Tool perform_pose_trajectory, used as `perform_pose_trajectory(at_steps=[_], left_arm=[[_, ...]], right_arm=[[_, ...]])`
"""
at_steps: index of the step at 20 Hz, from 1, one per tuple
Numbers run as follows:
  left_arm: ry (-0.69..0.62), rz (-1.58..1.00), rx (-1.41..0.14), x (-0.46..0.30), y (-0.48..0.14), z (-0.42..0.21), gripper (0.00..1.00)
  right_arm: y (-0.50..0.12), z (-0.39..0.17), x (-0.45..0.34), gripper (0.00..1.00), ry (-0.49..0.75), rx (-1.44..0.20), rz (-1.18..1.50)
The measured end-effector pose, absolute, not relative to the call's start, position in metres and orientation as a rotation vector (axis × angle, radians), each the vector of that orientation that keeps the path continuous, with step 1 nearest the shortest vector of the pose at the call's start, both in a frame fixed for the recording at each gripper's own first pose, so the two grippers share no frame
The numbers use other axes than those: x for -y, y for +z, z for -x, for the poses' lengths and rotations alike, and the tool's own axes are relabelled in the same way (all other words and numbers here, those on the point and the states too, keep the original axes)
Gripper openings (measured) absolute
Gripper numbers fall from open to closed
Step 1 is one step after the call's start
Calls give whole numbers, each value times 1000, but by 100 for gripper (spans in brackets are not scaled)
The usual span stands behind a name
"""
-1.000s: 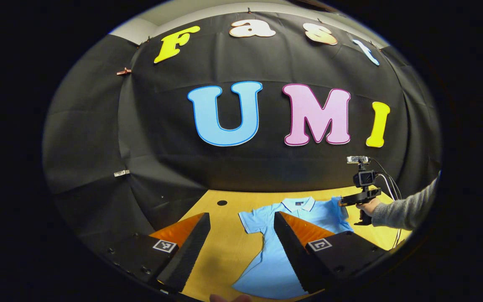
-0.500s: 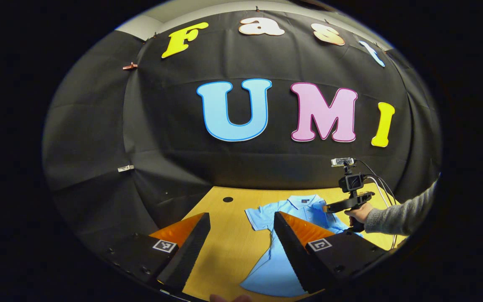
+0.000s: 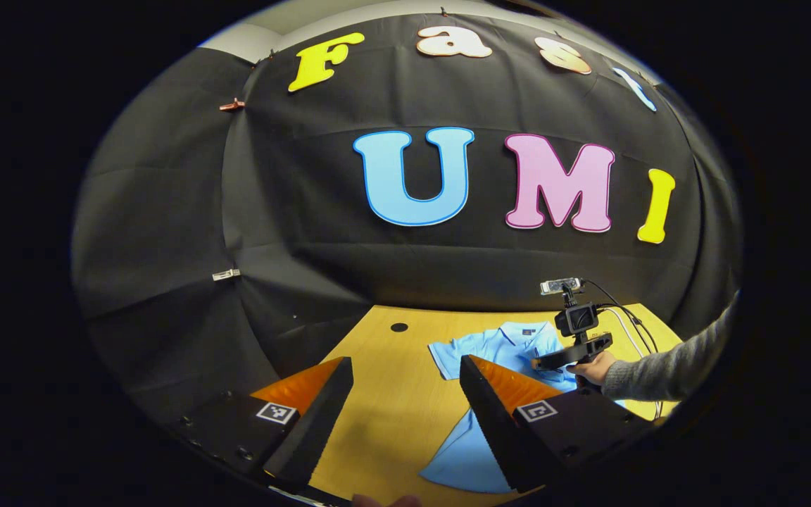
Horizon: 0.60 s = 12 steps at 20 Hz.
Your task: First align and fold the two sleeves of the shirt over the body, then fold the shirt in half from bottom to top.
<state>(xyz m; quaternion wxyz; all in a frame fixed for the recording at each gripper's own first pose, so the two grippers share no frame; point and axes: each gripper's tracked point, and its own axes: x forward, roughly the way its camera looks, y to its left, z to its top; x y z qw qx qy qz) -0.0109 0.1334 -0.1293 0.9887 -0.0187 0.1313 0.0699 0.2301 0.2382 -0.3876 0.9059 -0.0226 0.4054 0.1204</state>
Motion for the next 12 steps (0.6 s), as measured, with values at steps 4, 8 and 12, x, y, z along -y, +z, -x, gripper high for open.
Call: perform_pose_trajectory(at_steps=[4, 8, 12], left_arm=[[135, 30, -269, -134, -133, 8, 98], [133, 37, -268, -134, -135, -1, 98], [126, 28, -279, -132, -141, -10, 98]], right_arm=[[-390, -229, -244, 11, 254, -838, 38], [-383, -226, -251, 22, 278, -836, -7], [-370, -223, -258, 67, 307, -789, -66]])
